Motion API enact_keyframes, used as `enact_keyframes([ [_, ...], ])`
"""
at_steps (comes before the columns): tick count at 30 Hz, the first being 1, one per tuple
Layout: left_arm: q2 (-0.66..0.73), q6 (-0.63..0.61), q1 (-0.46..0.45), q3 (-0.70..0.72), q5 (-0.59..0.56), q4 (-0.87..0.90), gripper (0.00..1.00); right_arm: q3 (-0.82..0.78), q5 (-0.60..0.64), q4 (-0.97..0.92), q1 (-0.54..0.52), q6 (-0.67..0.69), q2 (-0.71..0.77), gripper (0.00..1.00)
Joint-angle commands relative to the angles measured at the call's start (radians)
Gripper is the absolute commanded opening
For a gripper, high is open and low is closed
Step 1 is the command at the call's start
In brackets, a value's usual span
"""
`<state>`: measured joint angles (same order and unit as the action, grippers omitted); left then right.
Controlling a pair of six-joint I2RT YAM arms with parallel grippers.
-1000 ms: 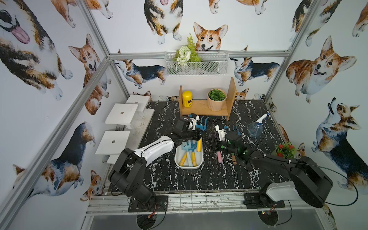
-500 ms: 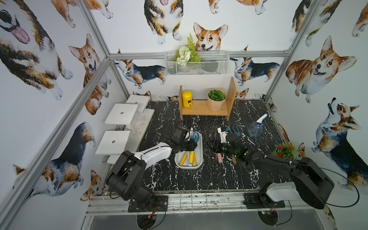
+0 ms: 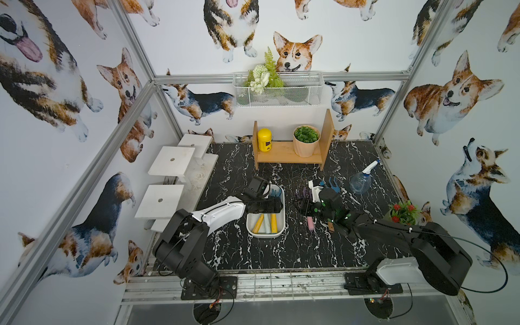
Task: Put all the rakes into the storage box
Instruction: Place the rake in the storage box, then pick up the rake at the center of the board.
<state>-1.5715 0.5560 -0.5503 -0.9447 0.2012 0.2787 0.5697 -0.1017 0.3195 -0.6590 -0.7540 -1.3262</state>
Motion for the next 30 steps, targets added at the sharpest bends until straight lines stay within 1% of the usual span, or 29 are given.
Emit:
enact_keyframes([
  [1,-0.018,0.048,-0.003,-0.111,-0.193,0.242,0.81,0.001,0.064,-0.054,0.0,0.003,0.001,0.57],
  [4,-0.045,0.079,-0.003,-0.222,-0.281,0.346,0.81,0.004,0.118,-0.097,0.001,0.0,-0.005,0.59],
  [6,-0.062,0.098,-0.003,-0.268,-0.301,0.356,0.81,0.018,0.155,-0.146,0.002,0.002,-0.018,0.59],
  [10,-0.081,0.13,-0.002,-0.301,-0.288,0.299,0.81,0.047,0.194,-0.248,0.012,0.003,-0.059,0.6],
  [14,-0.142,0.139,-0.003,-0.339,-0.265,0.285,0.81,0.047,0.177,-0.27,0.018,0.006,-0.101,0.6],
  [20,-0.165,0.128,-0.003,-0.356,-0.251,0.271,0.82,0.057,0.173,-0.322,0.019,0.023,-0.167,0.59],
  [23,-0.162,0.12,-0.003,-0.35,-0.234,0.258,0.85,0.064,0.165,-0.345,0.016,0.039,-0.191,0.53],
  [24,-0.16,0.116,-0.003,-0.346,-0.221,0.249,0.87,0.064,0.16,-0.35,0.017,0.04,-0.199,0.49],
  [26,-0.156,0.106,-0.003,-0.342,-0.193,0.225,0.91,0.062,0.151,-0.356,0.016,0.039,-0.209,0.38],
  [27,-0.156,0.101,-0.003,-0.34,-0.172,0.211,0.93,0.061,0.145,-0.356,0.016,0.038,-0.212,0.31],
  [30,-0.148,0.094,-0.003,-0.333,-0.113,0.16,0.94,0.056,0.133,-0.342,0.016,0.033,-0.204,0.13],
])
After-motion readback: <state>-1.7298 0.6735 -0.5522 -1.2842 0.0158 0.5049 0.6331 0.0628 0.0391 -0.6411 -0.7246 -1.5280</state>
